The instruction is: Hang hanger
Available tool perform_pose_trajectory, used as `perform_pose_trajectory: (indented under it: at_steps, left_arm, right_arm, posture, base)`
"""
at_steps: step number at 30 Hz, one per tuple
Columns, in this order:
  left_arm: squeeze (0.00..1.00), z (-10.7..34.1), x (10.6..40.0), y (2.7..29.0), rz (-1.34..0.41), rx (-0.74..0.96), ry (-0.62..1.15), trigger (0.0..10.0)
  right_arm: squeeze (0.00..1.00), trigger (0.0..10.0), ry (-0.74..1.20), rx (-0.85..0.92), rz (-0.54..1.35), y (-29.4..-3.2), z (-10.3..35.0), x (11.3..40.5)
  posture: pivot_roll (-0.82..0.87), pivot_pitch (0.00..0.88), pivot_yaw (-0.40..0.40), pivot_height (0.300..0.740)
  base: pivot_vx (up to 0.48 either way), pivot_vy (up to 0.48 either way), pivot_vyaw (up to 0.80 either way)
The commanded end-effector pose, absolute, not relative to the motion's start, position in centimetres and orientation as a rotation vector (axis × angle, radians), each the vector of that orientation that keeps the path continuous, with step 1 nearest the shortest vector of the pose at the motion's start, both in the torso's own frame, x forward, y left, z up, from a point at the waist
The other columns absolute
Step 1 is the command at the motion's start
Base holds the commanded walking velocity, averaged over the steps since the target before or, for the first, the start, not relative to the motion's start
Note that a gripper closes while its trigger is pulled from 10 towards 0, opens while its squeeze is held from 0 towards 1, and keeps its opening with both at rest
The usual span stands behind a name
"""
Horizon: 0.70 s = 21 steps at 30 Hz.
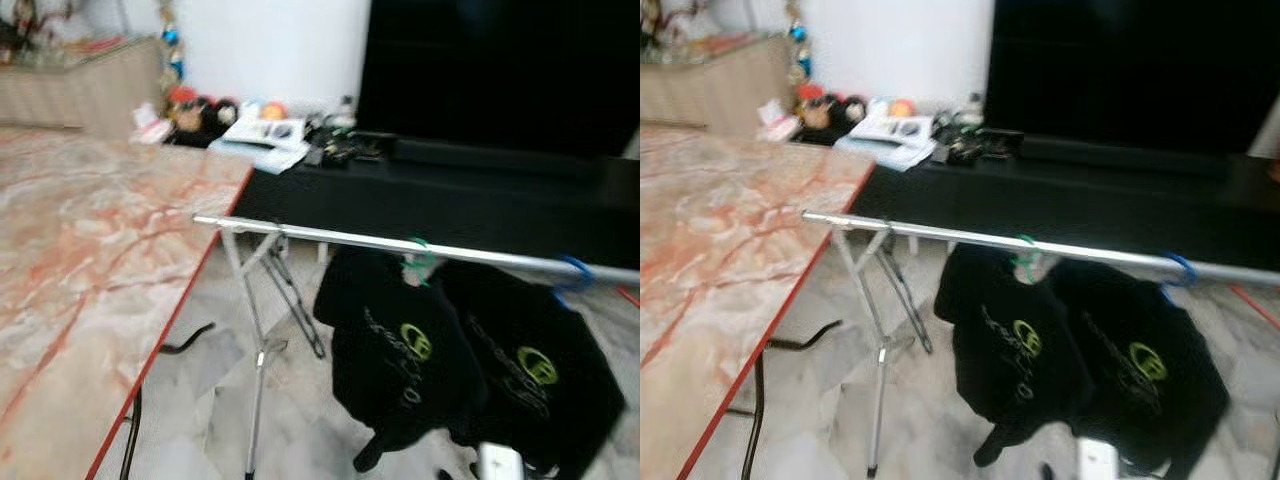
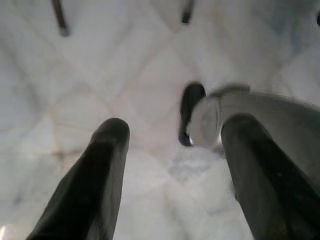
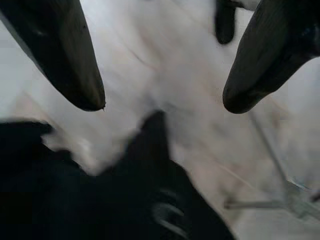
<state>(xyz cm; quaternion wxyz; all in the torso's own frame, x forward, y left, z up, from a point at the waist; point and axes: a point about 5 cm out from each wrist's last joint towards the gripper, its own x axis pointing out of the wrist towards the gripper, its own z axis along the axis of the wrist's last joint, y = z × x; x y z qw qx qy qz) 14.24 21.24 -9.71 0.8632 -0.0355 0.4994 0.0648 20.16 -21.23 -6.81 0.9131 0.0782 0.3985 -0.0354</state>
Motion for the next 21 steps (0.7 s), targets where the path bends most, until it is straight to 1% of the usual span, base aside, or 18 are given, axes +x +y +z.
perform_pose_trajectory:
  at_steps: [1, 5, 11, 16, 21]
  left_arm:
    - [0.00, -9.8, 14.2, 20.6, 0.113, -0.059, 1.059, 10.0]
    - [0.00, -9.9, 14.4, 19.9, 0.102, -0.052, 1.063, 10.0]
    - [0.00, -9.6, 15.5, 19.3, 0.095, -0.053, 1.048, 10.0]
    - [0.00, -9.2, 16.7, 18.9, 0.090, -0.055, 1.033, 10.0]
    - [0.00, -9.2, 16.9, 18.5, 0.087, -0.058, 1.032, 10.0]
  right_arm:
    - [0.00, 10.0, 0.844, 0.168, -0.093, -21.9, -7.2, 19.2]
    - [0.00, 10.0, 0.847, 0.202, -0.081, -21.5, -7.3, 19.2]
    - [0.00, 10.0, 0.832, 0.229, -0.072, -21.3, -7.2, 19.3]
    - [0.00, 10.0, 0.791, 0.201, 0.027, -21.1, -6.8, 19.7]
    - [0.00, 10.0, 0.762, 0.167, 0.052, -21.2, -6.6, 19.9]
  posture:
    - [0.07, 0.000, -0.008, 0.740]
    - [0.07, 0.000, -0.003, 0.740]
    - [0.07, 0.008, -0.004, 0.740]
    - [0.05, 0.017, -0.011, 0.740]
    - [0.04, 0.027, -0.019, 0.740]
  base:
    - [0.368, 0.000, 0.80]
    - [0.340, 0.000, 0.80]
    - [0.000, 0.000, 0.00]
    - [0.000, 0.000, 0.00]
    - [0.000, 0.000, 0.00]
